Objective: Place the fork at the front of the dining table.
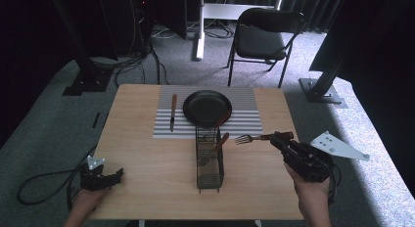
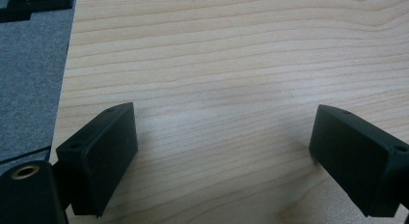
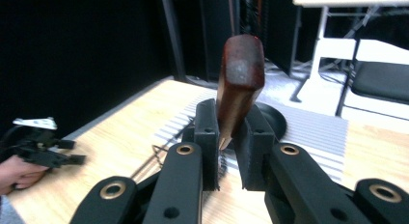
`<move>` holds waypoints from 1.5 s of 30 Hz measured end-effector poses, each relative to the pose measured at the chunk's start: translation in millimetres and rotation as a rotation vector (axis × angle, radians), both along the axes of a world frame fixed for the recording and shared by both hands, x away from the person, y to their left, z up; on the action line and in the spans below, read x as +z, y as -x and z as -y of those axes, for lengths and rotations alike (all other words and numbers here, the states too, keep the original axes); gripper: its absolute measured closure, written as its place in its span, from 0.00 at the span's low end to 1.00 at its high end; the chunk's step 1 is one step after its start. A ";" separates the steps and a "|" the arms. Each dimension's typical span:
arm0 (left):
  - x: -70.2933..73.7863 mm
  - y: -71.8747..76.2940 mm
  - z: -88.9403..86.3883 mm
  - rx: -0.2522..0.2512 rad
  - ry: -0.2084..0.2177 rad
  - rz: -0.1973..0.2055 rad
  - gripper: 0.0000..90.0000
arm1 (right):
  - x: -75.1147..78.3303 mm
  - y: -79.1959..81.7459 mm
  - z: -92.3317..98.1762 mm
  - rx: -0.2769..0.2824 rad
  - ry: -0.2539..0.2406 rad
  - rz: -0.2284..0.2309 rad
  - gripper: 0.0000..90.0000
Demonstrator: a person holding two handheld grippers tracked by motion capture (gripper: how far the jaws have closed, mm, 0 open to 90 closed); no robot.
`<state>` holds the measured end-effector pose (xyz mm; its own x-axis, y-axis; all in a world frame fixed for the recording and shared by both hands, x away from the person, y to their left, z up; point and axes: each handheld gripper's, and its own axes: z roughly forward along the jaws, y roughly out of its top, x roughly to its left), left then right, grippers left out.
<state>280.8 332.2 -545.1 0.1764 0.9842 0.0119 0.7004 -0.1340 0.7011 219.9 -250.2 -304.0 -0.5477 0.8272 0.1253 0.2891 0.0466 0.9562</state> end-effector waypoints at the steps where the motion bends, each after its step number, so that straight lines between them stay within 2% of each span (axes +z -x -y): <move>1: 0.0 0.0 0.0 0.000 0.000 0.000 0.11 | -6.0 -4.0 3.8 -0.016 0.004 -0.019 0.90; 6: 0.0 0.0 0.0 0.000 0.000 0.000 0.11 | -17.8 -12.5 9.2 -0.044 0.019 -0.055 0.90; 9: 0.0 0.0 0.0 0.000 0.000 0.000 0.11 | -28.7 -21.0 13.8 -0.079 0.031 -0.084 0.90; 15: 0.0 0.0 0.0 0.000 0.000 0.000 0.11 | -41.1 -32.6 16.7 -0.134 0.058 -0.102 0.90; 17: 0.0 0.0 0.0 0.000 0.000 0.000 0.11 | -47.8 -41.3 16.1 -0.163 0.086 -0.116 0.90; 20: 0.0 0.0 0.0 0.000 0.000 0.000 0.11 | -51.7 -48.1 16.2 -0.172 0.095 -0.127 0.90; 23: 0.0 0.0 0.0 0.000 0.000 0.000 0.11 | -58.2 -61.7 12.8 -0.187 0.120 -0.143 0.90; 31: 0.0 0.0 0.0 0.000 0.001 0.000 0.11 | -64.3 -85.6 2.3 -0.187 0.146 -0.167 0.90; 37: 0.1 0.0 -0.1 0.000 0.000 0.000 0.11 | -63.4 -100.8 -2.6 -0.190 0.164 -0.177 0.90; 39: 0.1 0.0 -0.1 0.000 -0.001 0.000 0.11 | -64.3 -113.2 -4.2 -0.196 0.169 -0.190 0.90; 40: 0.1 0.0 -0.1 0.000 -0.001 0.000 0.11 | -64.3 -113.2 -4.2 -0.196 0.169 -0.190 0.90; 43: 0.0 0.0 0.0 0.000 0.000 0.001 0.11 | -65.3 -127.6 -8.1 -0.205 0.185 -0.205 0.90; 45: 0.0 0.0 -0.1 0.000 -0.001 0.000 0.11 | -68.0 -144.6 -12.7 -0.214 0.207 -0.227 0.90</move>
<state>280.8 332.2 -545.1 0.1767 0.9842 0.0128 0.7003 -0.1348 0.7010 364.5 -237.5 -372.0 -0.3375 0.9404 0.0417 0.5169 0.1482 0.8431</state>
